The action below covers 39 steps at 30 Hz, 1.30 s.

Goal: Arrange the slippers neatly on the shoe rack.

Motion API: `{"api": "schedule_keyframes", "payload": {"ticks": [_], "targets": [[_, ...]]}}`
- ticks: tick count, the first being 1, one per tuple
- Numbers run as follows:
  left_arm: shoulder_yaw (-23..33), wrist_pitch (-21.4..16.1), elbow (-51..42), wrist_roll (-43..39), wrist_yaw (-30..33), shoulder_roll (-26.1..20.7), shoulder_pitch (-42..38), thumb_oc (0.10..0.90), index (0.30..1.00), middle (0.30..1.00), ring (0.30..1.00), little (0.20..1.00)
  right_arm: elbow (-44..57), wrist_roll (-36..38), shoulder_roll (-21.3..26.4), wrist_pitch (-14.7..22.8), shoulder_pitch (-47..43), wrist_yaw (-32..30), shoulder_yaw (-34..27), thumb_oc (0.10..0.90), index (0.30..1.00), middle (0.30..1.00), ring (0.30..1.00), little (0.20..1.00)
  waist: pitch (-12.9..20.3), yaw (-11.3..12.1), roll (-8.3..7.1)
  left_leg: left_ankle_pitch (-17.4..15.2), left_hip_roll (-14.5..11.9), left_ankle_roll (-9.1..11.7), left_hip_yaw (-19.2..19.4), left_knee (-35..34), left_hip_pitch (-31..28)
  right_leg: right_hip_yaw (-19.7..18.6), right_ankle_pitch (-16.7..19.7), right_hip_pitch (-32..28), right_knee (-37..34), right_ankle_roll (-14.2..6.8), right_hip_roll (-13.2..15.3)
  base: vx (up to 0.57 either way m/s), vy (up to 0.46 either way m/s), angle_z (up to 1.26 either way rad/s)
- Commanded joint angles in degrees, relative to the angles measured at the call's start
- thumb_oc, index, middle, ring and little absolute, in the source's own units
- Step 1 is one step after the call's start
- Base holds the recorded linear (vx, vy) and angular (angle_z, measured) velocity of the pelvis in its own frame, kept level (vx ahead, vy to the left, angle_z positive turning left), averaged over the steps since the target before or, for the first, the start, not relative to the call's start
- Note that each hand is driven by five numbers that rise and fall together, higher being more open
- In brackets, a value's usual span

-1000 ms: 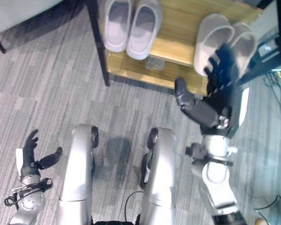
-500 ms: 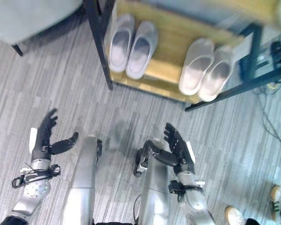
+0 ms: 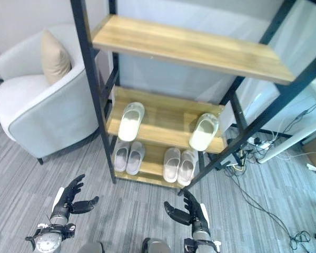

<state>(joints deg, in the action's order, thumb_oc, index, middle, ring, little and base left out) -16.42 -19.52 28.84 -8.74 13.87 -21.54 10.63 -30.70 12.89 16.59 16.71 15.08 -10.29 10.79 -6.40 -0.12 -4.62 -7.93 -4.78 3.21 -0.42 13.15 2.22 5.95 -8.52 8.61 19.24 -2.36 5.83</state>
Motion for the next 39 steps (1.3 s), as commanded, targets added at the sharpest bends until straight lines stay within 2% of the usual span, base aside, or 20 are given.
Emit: {"api": "schedule_keyframes", "payload": {"ticks": [1,5,7,10,11,13,14,15,16,17,18,20,23,25,26,29,30,31,34,39], "targets": [[-1.5,-3.3,-3.8,2.7,-1.2,0.1,-1.8,0.8,0.9,0.9,0.9,0.9,2.0,-2.4,2.4,2.3,-0.8,-1.1,-0.7,0.8,0.9,0.9,0.9,0.9,2.4,-0.4,1.71,5.4,1.8,0.0,-1.4,-6.4,0.7,0.9,0.9,-4.2,-7.4,-3.6,-0.9,-0.07,-0.247,-0.19],[-2.6,-2.4,-2.1,3.4,-1.0,1.6,-2.9,0.8,0.9,0.9,0.9,0.9,0.2,-4.2,2.5,1.9,-0.9,-2.0,0.1,0.8,0.9,0.9,0.9,0.9,3.8,-0.8,2.64,7.5,0.2,0.9,-0.8,-11.2,-2.2,1.0,1.1,-8.4,-13.3,-3.0,-2.5,-0.09,-0.188,-0.07],[-2.6,-2.1,-2.9,1.2,-1.5,2.4,-2.8,0.8,0.9,0.9,0.9,0.9,0.3,-4.0,2.9,1.8,-0.8,-2.7,0.2,0.8,0.9,0.9,0.9,0.9,3.0,-0.7,2.58,8.1,-0.9,1.7,-1.0,-8.2,-1.5,0.2,1.2,-10.3,-15.1,-2.1,-3.2,-0.14,-0.198,-0.03],[-3.5,-0.9,-5.3,1.8,-2.5,1.9,-3.1,0.8,0.9,0.9,0.9,0.9,0.6,-4.1,3.6,1.5,-0.7,-3.3,-0.4,0.8,0.9,0.9,0.9,0.9,1.7,-0.5,2.26,8.3,-0.6,1.8,-0.7,-3.5,0.7,0.2,1.3,-11.7,-15.6,-1.5,-3.1,-0.09,-0.138,-0.06],[-4.3,-0.6,-7.0,2.1,-3.4,1.4,-3.5,0.8,0.9,0.9,0.9,0.9,0.6,-3.8,4.0,1.4,-0.8,-3.7,-0.9,0.8,0.9,0.9,0.9,0.9,1.0,-0.6,2.24,9.2,-0.1,1.8,0.0,-0.7,1.7,0.5,1.3,-12.1,-15.8,-1.3,-2.7,-0.09,-0.091,0.01],[-5.7,-0.1,-12.6,0.8,-7.0,-0.1,-3.5,0.8,0.9,0.9,0.9,0.9,0.1,-3.6,4.8,0.9,-2.0,-4.1,-1.8,0.8,0.9,0.9,0.9,0.9,0.4,-0.7,2.73,7.6,3.2,0.9,0.8,1.8,3.9,0.6,1.4,-12.3,-16.6,-1.2,-2.2,-0.02,-0.038,0.05],[-6.6,-0.1,-18.0,1.7,-9.9,-1.9,-2.9,0.8,0.9,0.9,0.9,0.9,0.2,-2.8,5.2,0.5,-2.6,-4.0,-2.8,0.8,0.9,0.9,0.9,0.9,1.0,-0.6,3.55,5.8,7.3,-0.8,2.0,-1.7,5.0,0.6,1.9,-12.6,-17.4,-1.5,-2.9,0.05,-0.01,0.16],[-6.5,0.0,-18.3,1.6,-10.0,-2.0,-2.7,0.8,0.9,0.9,0.9,0.9,0.2,-2.8,5.2,0.4,-2.6,-4.0,-2.8,0.8,0.9,0.9,0.9,0.9,1.0,-0.5,3.49,5.8,7.4,-0.9,2.1,-2.0,4.8,0.5,1.9,-12.6,-17.5,-1.6,-2.8,0.11,0.006,0.12],[-6.5,0.3,-21.6,1.2,-11.2,-2.7,-2.6,0.8,0.9,0.9,0.9,0.9,-0.1,-3.0,5.5,-0.1,-3.9,-4.0,-2.4,0.8,0.9,0.9,0.9,0.9,1.3,0.1,4.74,6.4,9.1,-2.0,2.1,-6.3,5.0,-0.6,1.9,-12.6,-17.6,-1.7,-4.5,0.06,0.017,0.0],[-6.4,0.4,-21.7,1.2,-11.2,-2.7,-2.5,0.8,0.9,0.9,0.9,0.9,-0.2,-3.0,5.5,-0.1,-3.9,-4.0,-2.4,0.8,0.9,0.9,0.9,0.9,1.2,0.3,4.74,6.6,9.1,-2.1,2.3,-6.9,4.6,-0.8,1.9,-12.7,-17.5,-1.7,-4.5,0.12,0.036,-0.27],[-7.1,0.6,-23.7,1.4,-12.3,-2.9,-2.2,0.8,0.9,0.9,0.9,0.9,-0.6,-4.2,5.6,-0.6,-5.0,-3.6,-1.0,0.8,0.9,0.9,0.9,0.9,1.6,0.6,5.52,7.2,10.0,-3.5,0.0,-10.2,2.6,-2.4,1.6,-12.6,-17.6,-1.7,-5.8,0.07,0.025,-0.47],[-7.6,0.6,-23.5,1.3,-12.7,-2.9,-2.5,0.8,0.9,0.9,0.9,0.9,-1.1,-4.9,5.5,-0.7,-5.8,-3.4,-0.2,0.8,0.9,0.9,0.9,0.9,2.0,0.4,5.36,7.3,10.1,-3.8,-0.2,-11.0,1.8,-2.9,1.4,-12.7,-17.4,-1.8,-5.9,0.12,0.051,-0.84],[-8.2,1.2,-22.6,2.7,-12.5,-3.0,-3.4,0.8,0.9,0.9,0.9,0.9,-0.9,-4.7,4.8,-0.9,-6.2,-2.4,0.9,0.8,0.9,0.9,0.9,0.9,2.8,0.7,4.94,7.9,9.5,-4.3,0.9,-12.6,0.2,-4.3,1.2,-12.0,-16.3,-2.0,-6.2,0.11,0.049,-0.47],[-8.7,1.6,-22.9,4.0,-12.1,-3.2,-4.3,0.8,0.9,0.9,0.9,0.9,-1.1,-5.0,3.9,-1.0,-7.1,-2.2,1.7,0.8,0.9,0.9,0.9,0.9,2.2,1.0,4.76,7.4,9.1,-4.8,1.8,-12.3,0.0,-4.5,0.3,-10.7,-12.4,-2.6,-6.0,0.07,0.04,-0.48],[-8.9,1.4,-22.8,4.8,-11.8,-3.4,-5.1,0.8,0.9,0.9,0.9,0.9,-1.3,-5.6,3.6,-1.1,-8.0,-2.2,2.3,0.8,0.9,0.9,0.9,0.9,1.5,1.0,4.67,6.4,8.9,-4.9,2.4,-11.7,-0.2,-4.1,-0.5,-9.4,-9.5,-3.4,-5.5,0.02,0.006,-0.54],[-9.3,0.8,-21.8,6.5,-10.5,-3.7,-7.4,0.8,0.9,0.9,0.9,0.9,-2.5,-7.0,3.1,-1.5,-10.1,-2.2,3.5,0.8,0.9,0.9,0.9,0.9,-0.1,1.0,5.22,5.5,7.3,-5.0,4.7,-11.4,-0.3,-4.3,1.2,-5.1,-6.3,-5.5,-3.3,-0.01,-0.048,-0.5],[-9.5,0.9,-21.8,7.3,-10.3,-4.4,-8.2,0.8,0.9,0.9,0.9,0.9,-2.3,-6.6,2.9,-1.6,-9.8,-1.9,3.1,0.8,0.9,0.9,0.9,0.9,-0.4,1.1,5.68,5.2,6.0,-4.7,5.0,-11.6,-0.5,-4.1,2.2,-3.1,-6.7,-6.0,-1.7,0.02,-0.095,-0.41],[-9.6,0.9,-21.8,7.3,-10.2,-4.4,-8.3,0.8,0.9,0.9,0.9,0.9,-2.3,-6.6,2.9,-1.6,-9.8,-1.8,3.1,0.8,0.9,0.9,0.9,0.9,-0.3,1.1,5.7,5.2,6.0,-4.7,4.9,-11.6,-0.4,-4.1,2.2,-3.1,-6.7,-6.0,-1.7,0.08,-0.107,-0.4],[-10.0,0.6,-22.8,11.1,-9.1,-5.3,-9.7,0.8,0.9,0.9,0.9,0.9,-3.0,-6.7,2.6,-1.9,-7.7,-2.0,1.6,0.8,0.9,0.9,0.9,0.9,-0.8,-0.6,6.15,3.6,5.1,-3.9,2.5,-11.0,-1.7,-4.8,4.8,-1.8,-9.9,-7.0,2.7,0.14,-0.153,0.02],[-9.4,0.2,-24.0,15.7,-7.7,-6.2,-11.9,0.8,0.9,0.9,0.9,0.9,-6.0,-7.1,1.7,-2.5,-5.5,-1.2,1.0,0.8,0.9,0.9,0.9,0.9,0.3,-1.4,4.85,2.6,5.7,-3.3,1.1,-11.1,-2.8,-5.1,6.8,-4.0,-14.8,-7.9,4.1,0.13,-0.153,0.58]]}}
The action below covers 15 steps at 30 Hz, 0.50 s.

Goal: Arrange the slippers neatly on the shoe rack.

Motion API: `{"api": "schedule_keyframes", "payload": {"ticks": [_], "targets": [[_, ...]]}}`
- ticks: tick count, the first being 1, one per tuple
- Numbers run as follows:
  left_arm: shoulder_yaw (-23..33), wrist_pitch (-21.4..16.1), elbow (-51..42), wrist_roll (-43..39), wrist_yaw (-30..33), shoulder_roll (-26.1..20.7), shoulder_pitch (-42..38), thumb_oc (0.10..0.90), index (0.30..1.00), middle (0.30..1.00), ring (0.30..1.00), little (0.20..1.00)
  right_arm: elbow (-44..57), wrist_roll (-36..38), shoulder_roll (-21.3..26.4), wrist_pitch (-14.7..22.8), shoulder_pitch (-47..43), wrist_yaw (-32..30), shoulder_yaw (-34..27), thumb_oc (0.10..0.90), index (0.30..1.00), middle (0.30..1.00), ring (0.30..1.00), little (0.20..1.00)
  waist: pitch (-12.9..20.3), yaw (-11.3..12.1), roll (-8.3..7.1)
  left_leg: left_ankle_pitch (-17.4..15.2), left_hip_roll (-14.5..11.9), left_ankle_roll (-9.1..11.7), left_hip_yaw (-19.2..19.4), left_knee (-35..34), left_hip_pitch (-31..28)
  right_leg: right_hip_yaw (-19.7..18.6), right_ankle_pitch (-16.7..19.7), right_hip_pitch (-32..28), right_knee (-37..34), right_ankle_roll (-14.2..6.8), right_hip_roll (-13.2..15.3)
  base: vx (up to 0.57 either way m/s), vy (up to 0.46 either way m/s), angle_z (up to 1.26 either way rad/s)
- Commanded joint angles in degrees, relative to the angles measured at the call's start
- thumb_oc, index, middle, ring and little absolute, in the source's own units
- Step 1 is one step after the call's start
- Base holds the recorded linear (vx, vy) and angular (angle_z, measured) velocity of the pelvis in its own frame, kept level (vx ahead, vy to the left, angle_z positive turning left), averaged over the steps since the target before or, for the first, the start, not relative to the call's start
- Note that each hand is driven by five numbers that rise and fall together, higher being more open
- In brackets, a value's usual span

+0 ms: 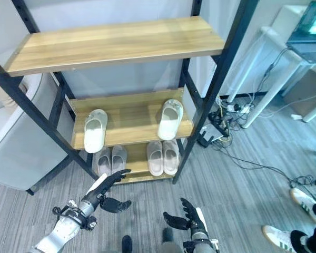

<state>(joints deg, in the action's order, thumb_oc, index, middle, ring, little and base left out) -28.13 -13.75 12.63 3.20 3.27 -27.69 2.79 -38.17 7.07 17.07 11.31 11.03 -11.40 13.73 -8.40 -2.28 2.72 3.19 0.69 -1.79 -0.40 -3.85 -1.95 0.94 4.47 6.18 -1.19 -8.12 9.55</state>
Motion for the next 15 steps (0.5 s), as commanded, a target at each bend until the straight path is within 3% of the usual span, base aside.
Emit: {"api": "schedule_keyframes", "payload": {"ticks": [1,8,15], "targets": [[2.6,-5.8,-7.8,4.6,3.4,-0.1,-4.3,0.8,0.9,0.9,0.9,0.9,0.3,-1.8,1.1,2.9,-1.2,0.0,-1.6,0.8,0.9,0.9,0.9,0.9,2.8,0.8,-2.75,-8.4,0.4,1.8,0.8,5.5,1.3,0.2,-5.9,-2.3,4.3,-2.1,0.4,0.09,-0.142,0.55],[7.0,-5.1,-10.0,6.6,7.6,0.4,-5.9,0.8,0.9,0.9,0.9,0.9,-2.2,-3.9,2.4,2.4,0.1,0.8,-0.4,0.8,0.9,0.9,0.9,0.9,5.1,1.3,-2.74,-4.2,-1.0,3.2,-0.9,-0.7,0.0,3.0,-4.3,-6.8,-2.6,-1.4,-1.6,0.08,-0.119,0.16],[11.6,-5.2,-15.1,6.0,10.0,1.0,-3.7,0.8,0.9,0.9,0.9,0.9,-3.8,-3.0,1.4,2.7,1.2,0.6,-0.6,0.8,0.9,0.9,0.9,0.9,5.7,1.9,-2.92,-3.6,-1.2,3.9,-2.2,-1.1,0.4,5.4,-5.6,-8.6,-3.8,-0.6,-2.5,0.04,-0.049,0.21]]}}
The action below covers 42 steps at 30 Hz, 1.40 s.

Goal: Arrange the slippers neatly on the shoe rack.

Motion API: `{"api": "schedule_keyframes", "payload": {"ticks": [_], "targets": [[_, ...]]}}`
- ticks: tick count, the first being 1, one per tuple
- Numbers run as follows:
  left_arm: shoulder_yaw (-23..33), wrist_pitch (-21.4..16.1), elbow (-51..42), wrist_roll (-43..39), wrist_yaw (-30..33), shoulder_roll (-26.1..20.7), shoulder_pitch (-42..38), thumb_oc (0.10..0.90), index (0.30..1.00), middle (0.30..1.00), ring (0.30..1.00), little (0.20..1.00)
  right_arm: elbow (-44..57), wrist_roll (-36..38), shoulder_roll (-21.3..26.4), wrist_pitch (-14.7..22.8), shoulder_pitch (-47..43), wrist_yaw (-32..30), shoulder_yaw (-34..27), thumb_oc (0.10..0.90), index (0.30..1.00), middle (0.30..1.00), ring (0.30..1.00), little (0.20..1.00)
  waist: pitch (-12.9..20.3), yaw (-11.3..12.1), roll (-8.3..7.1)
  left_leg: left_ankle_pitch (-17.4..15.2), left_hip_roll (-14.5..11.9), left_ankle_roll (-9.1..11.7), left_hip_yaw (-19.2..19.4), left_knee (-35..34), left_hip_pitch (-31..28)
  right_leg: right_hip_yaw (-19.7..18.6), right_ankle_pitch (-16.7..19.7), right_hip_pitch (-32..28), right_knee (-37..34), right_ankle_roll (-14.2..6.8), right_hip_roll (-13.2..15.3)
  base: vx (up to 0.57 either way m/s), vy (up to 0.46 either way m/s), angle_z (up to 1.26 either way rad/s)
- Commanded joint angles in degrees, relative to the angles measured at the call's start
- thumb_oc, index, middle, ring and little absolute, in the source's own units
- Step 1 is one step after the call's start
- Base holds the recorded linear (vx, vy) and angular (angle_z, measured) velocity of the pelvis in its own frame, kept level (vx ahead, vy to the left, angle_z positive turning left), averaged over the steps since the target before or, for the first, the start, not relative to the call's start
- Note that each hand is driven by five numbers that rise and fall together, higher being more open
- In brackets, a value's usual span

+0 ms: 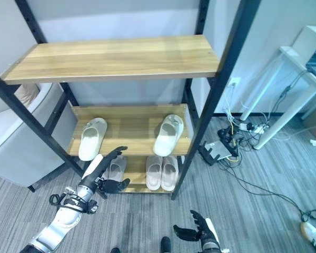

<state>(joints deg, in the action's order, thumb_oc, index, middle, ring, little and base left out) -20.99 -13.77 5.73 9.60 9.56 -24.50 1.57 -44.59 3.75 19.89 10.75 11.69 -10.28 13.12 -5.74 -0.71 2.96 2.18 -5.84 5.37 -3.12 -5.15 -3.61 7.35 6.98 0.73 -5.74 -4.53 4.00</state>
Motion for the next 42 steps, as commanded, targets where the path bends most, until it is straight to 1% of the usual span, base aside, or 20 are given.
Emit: {"api": "schedule_keyframes", "payload": {"ticks": [1,3,6,8,9,10,14,15,16,17,18,19,20,23,27,32,35,36,42], "targets": [[5.3,-5.6,-9.7,-1.4,3.9,-2.3,-1.9,0.8,0.9,0.9,0.9,0.9,2.6,0.1,-1.3,3.3,0.8,-0.7,-0.1,0.8,0.9,0.9,0.9,0.9,3.1,0.5,-3.1,-2.7,5.3,-3.3,0.5,0.2,1.9,-0.9,-8.2,-3.3,0.7,-4.3,3.0,0.05,-0.007,0.19],[6.4,-5.5,-10.7,-0.9,4.0,-2.9,-1.3,0.8,0.9,0.9,0.9,0.9,2.7,-0.2,-1.4,3.3,1.0,-0.7,-0.1,0.8,0.9,0.9,0.9,0.9,3.2,0.6,-3.09,-2.8,5.2,-3.2,0.7,0.2,1.6,-1.0,-8.5,-3.5,0.7,-4.3,2.8,0.05,-0.001,0.05],[6.7,-5.3,-9.3,1.3,5.5,-3.1,-3.5,0.8,0.9,0.9,0.9,0.9,2.2,-0.6,-1.4,3.2,0.6,-0.6,0.8,0.8,0.9,0.9,0.9,0.9,3.3,0.6,-3.09,-2.9,5.1,-3.0,1.1,0.2,1.3,-1.2,-8.8,-3.8,0.7,-4.3,2.6,0.05,-0.008,0.01],[5.7,-5.0,-7.0,4.0,7.0,-3.1,-7.7,0.8,0.9,0.9,0.9,0.9,2.4,-0.8,-1.2,3.1,0.3,-0.3,1.3,0.8,0.9,0.9,0.9,0.9,3.4,0.2,-3.12,-2.9,4.9,-2.8,1.3,0.2,1.1,-1.2,-8.9,-4.1,0.7,-4.3,2.6,0.06,-0.007,-0.02],[5.7,-5.0,-6.9,4.1,7.0,-3.1,-7.7,0.8,0.9,0.9,0.9,0.9,2.4,-0.8,-1.2,3.1,0.3,-0.3,1.3,0.8,0.9,0.9,0.9,0.9,3.4,0.2,-3.11,-2.9,4.9,-2.8,1.3,0.2,1.1,-1.2,-8.9,-4.1,0.7,-4.3,2.6,0.06,-0.004,-0.01],[4.9,-4.4,-5.4,5.5,8.1,-3.1,-11.5,0.8,0.9,0.9,0.9,0.9,2.7,-1.0,-0.9,3.0,0.2,-0.3,1.7,0.8,0.9,0.9,0.9,0.9,3.4,-0.3,-3.08,-2.8,4.9,-2.7,1.4,0.2,1.3,-1.2,-8.9,-4.0,0.7,-4.3,2.6,0.05,0.002,-0.01],[3.4,-3.4,-2.3,8.5,10.9,-3.5,-18.5,0.8,0.9,0.9,0.9,0.9,3.1,-1.6,-0.6,2.9,0.6,-0.3,2.1,0.8,0.9,0.9,0.9,0.9,3.4,-1.4,-2.89,-2.9,4.9,-2.6,1.7,0.2,2.0,-1.3,-8.5,-3.1,0.7,-4.6,2.6,0.05,0.008,-0.02],[3.1,-2.7,-0.9,10.4,12.4,-4.2,-21.2,0.8,0.9,0.9,0.9,0.9,3.6,-2.1,-0.1,2.8,0.8,-0.3,2.2,0.8,0.9,0.9,0.9,0.9,3.4,-1.8,-2.81,-3.5,4.8,-2.5,2.0,0.2,2.0,-1.5,-9.0,-2.8,0.7,-4.7,2.5,0.02,0.014,-0.05],[3.1,-2.8,-0.8,10.5,12.5,-4.1,-21.4,0.8,0.9,0.9,0.9,0.9,3.7,-2.1,-0.1,2.8,0.7,-0.3,2.2,0.8,0.9,0.9,0.9,0.9,3.3,-1.8,-2.84,-2.9,4.9,-2.5,2.0,0.2,2.4,-1.6,-8.4,-2.5,0.7,-4.7,2.5,0.01,0.016,-0.09],[2.1,-1.2,1.8,14.6,14.9,-5.4,-24.5,0.8,0.9,0.9,0.9,0.9,3.9,-2.2,0.3,2.8,0.7,-0.3,2.3,0.8,0.9,0.9,0.9,0.9,3.1,-2.1,-2.77,-2.9,4.9,-2.5,2.1,0.2,2.9,-1.7,-8.3,-1.9,0.7,-4.7,2.5,-0.07,0.021,-0.11],[0.5,-0.1,4.3,17.1,16.2,-6.1,-27.9,0.8,0.9,0.9,0.9,0.9,4.2,-2.4,0.8,2.9,0.5,-0.3,2.4,0.8,0.9,0.9,0.9,0.9,2.9,-2.4,-2.67,-2.7,4.8,-2.5,2.2,0.2,3.6,-2.0,-8.1,-1.0,0.7,-4.8,2.5,-0.01,0.036,-0.18],[-0.1,1.1,5.6,19.5,17.0,-6.5,-29.6,0.8,0.9,0.9,0.9,0.9,4.5,-2.6,1.2,3.0,0.4,-0.5,2.4,0.8,0.9,0.9,0.9,0.9,2.7,-2.6,-2.51,-3.2,4.8,-2.4,2.3,0.2,3.8,-2.1,-8.6,-0.7,0.7,-4.9,2.4,-0.03,0.043,-0.15],[-1.0,2.3,6.9,22.0,17.8,-7.1,-31.7,0.8,0.9,0.9,0.9,0.9,5.1,-2.8,1.7,3.1,0.3,-0.8,2.5,0.8,0.9,0.9,0.9,0.9,2.5,-3.0,-2.42,-3.1,4.8,-2.4,2.4,0.2,4.4,-2.2,-8.4,-0.2,0.7,-4.9,2.4,-0.02,0.038,-0.11],[-3.8,4.7,13.2,25.9,20.0,-7.3,-37.5,0.8,0.9,0.9,0.9,0.9,6.4,-3.3,2.6,3.3,0.3,-1.1,2.3,0.8,0.9,0.9,0.9,0.9,2.5,-3.8,-2.4,-2.9,4.8,-2.4,2.6,0.2,5.9,-2.5,-8.0,1.5,0.7,-4.9,2.2,-0.02,0.032,-0.05],[-4.8,6.0,17.0,26.3,21.5,-8.5,-40.9,0.8,0.9,0.9,0.9,0.9,7.4,-3.1,3.3,3.6,0.5,-1.4,2.0,0.8,0.9,0.9,0.9,0.9,2.4,-4.6,-2.81,-2.6,4.9,-2.3,3.0,0.2,7.7,-3.3,-7.5,3.4,0.7,-5.0,2.1,-0.02,0.04,-0.18],[-6.7,8.2,19.7,27.0,23.2,-10.0,-46.6,0.8,0.9,0.9,0.9,0.9,6.1,-1.9,2.9,3.8,-0.8,-2.3,1.9,0.8,0.9,0.9,0.9,0.9,1.9,-4.7,-3.66,-1.9,4.9,-2.5,3.1,0.2,10.7,-3.8,-6.4,6.6,0.7,-5.2,2.1,-0.03,0.046,-0.05],[-6.4,8.8,20.0,27.1,23.6,-10.9,-47.7,0.8,0.9,0.9,0.9,0.9,6.0,-2.0,2.6,3.9,-0.9,-2.3,2.3,0.8,0.9,0.9,0.9,0.9,1.8,-4.7,-4.05,-1.7,5.0,-2.5,3.3,0.2,11.4,-3.8,-6.1,7.3,0.7,-5.2,2.1,0.0,0.007,-0.02],[-5.8,8.9,19.7,26.8,24.0,-11.8,-48.2,0.8,0.9,0.9,0.9,0.9,6.1,-2.3,2.3,3.9,-0.9,-2.3,2.7,0.8,0.9,0.9,0.9,0.9,1.5,-4.4,-4.35,-1.6,5.0,-2.5,3.2,0.2,11.8,-3.9,-6.0,7.6,0.7,-5.2,2.1,-0.01,0.017,-0.08],[-3.4,9.4,19.2,26.2,25.5,-13.8,-47.7,0.8,0.9,0.9,0.9,0.9,6.9,-3.5,2.1,3.8,-0.8,-2.0,3.9,0.8,0.9,0.9,0.9,0.9,0.8,-3.8,-5.36,-1.6,5.1,-2.5,2.9,0.2,12.1,-3.8,-5.8,8.0,0.7,-5.1,2.2,0.0,0.005,-0.02]]}}
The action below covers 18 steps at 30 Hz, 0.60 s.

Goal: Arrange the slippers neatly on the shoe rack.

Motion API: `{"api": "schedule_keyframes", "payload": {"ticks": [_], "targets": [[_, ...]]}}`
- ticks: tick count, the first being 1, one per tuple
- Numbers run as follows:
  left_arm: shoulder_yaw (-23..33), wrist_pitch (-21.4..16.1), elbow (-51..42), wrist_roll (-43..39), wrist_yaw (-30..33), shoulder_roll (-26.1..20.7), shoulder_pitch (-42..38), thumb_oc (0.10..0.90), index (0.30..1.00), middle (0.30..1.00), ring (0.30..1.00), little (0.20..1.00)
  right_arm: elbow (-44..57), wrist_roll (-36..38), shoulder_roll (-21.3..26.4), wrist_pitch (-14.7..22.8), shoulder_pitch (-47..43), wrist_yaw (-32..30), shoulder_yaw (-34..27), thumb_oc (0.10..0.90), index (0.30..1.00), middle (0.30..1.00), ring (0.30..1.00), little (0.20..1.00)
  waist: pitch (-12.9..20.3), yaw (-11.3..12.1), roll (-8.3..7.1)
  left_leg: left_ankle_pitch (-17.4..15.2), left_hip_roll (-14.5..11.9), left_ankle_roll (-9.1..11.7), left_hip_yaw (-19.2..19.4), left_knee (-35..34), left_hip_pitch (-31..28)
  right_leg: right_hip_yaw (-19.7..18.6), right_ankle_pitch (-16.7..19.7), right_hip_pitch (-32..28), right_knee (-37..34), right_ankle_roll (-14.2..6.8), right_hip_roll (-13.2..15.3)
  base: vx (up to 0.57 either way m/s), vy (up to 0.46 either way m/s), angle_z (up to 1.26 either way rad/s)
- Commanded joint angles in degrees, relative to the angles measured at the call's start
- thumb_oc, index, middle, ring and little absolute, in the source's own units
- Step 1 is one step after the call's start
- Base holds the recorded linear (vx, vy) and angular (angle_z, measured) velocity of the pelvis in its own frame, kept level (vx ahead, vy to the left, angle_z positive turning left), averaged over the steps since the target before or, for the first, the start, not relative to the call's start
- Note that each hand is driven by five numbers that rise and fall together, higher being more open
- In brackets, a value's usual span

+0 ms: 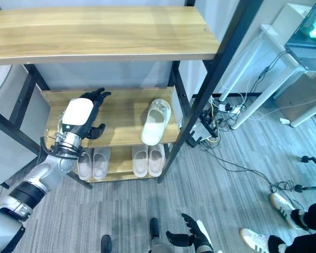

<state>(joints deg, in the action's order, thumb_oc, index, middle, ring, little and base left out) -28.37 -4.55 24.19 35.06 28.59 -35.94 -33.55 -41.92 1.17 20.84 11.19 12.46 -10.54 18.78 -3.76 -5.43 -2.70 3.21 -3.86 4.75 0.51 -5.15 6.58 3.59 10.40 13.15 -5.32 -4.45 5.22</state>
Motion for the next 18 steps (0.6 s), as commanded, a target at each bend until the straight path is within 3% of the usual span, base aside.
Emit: {"api": "schedule_keyframes", "payload": {"ticks": [1,18], "targets": [[3.9,0.4,1.5,0.6,6.8,-2.6,-13.0,0.8,0.9,0.9,0.9,0.9,3.5,-0.9,1.2,3.5,-1.8,-1.8,-1.6,0.8,0.9,0.9,0.9,0.9,-1.3,0.9,0.14,-2.6,3.1,-1.9,-0.7,0.1,2.0,0.0,-9.2,-4.3,0.3,-5.2,1.0,0.0,0.0,0.0],[7.3,0.7,0.4,0.6,7.8,-4.7,-8.5,0.8,0.9,0.9,0.9,0.9,1.8,-0.1,0.5,3.9,-1.8,-1.3,-1.5,0.8,0.9,0.9,0.9,0.9,-1.7,2.2,-1.53,-2.8,3.6,-2.2,-1.3,0.1,2.4,0.5,-8.5,-4.1,0.3,-5.8,1.5,0.01,0.01,0.01]]}}
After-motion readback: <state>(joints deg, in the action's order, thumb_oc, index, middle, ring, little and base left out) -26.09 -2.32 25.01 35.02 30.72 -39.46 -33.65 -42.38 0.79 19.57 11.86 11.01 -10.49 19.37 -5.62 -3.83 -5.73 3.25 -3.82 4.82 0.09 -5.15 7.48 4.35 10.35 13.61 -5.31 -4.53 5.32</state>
